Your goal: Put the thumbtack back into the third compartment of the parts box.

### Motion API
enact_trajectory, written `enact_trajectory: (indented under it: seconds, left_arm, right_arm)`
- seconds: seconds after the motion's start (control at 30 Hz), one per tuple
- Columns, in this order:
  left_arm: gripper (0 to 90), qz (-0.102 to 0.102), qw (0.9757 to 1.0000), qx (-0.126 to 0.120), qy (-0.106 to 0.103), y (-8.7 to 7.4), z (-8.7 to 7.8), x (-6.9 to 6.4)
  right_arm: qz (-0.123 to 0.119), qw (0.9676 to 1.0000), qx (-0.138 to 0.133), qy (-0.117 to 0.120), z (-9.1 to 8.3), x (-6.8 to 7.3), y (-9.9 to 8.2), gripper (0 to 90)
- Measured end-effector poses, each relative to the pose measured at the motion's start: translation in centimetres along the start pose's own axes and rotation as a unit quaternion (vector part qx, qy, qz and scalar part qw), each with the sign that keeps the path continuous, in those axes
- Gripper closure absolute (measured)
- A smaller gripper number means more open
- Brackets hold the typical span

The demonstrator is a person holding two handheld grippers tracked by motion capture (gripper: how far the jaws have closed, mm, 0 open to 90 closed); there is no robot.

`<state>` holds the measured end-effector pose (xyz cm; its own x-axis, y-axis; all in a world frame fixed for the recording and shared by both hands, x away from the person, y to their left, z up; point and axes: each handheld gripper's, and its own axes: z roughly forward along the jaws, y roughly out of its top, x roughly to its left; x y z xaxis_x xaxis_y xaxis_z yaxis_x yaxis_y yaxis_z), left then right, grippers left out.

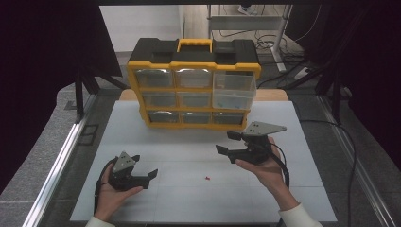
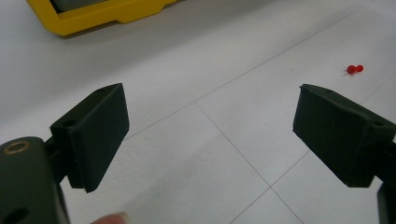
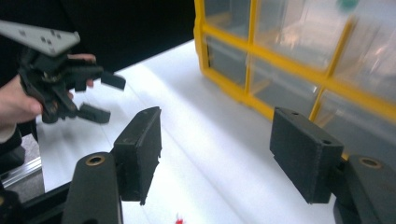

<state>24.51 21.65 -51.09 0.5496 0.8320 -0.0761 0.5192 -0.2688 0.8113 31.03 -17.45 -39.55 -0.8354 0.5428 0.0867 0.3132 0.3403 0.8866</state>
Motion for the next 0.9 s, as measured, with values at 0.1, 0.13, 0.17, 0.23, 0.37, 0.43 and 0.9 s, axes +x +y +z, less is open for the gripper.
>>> enact_trajectory:
  seconds: [0.1, 0.13, 0.17, 0.23, 0.37, 0.43, 0.9]
  left_arm:
    - [10.9, 0.0, 1.0, 0.0, 0.0, 0.0, 0.0, 0.0]
    - [10.9, 0.0, 1.0, 0.001, 0.0, 0.0, 0.0, 0.0]
    - [10.9, -0.001, 1.0, 0.0, 0.0, 0.0, 0.0, 0.0]
    - [10.9, -0.002, 1.0, -0.001, 0.0, 0.0, 0.0, -0.1]
    - [10.9, 0.0, 1.0, 0.001, 0.0, 0.0, 0.0, 0.0]
    - [10.9, 0.0, 1.0, 0.0, -0.001, 0.0, 0.0, 0.0]
    - [10.9, 0.001, 1.0, 0.0, -0.002, 0.0, 0.0, -0.1]
  right_arm:
    - [0.006, 0.9999, 0.015, 0.003, 1.0, 0.2, -1.5, 34.3]
    - [0.006, 0.9999, 0.015, 0.003, 1.0, 0.2, -1.5, 34.3]
    - [0.006, 0.9998, 0.02, 0.004, 1.2, 0.2, -1.8, 34.3]
    - [0.005, 0.9995, 0.03, 0.004, 1.6, 0.3, -2.4, 34.3]
    - [0.01, 0.9989, 0.045, 0.008, 2.4, 0.4, -3.7, 34.3]
    - [0.014, 0.9981, 0.059, 0.007, 3.1, 0.5, -4.8, 34.3]
    - [-0.01, 0.9893, 0.145, 0.01, 7.1, 1.8, -8.3, 34.8]
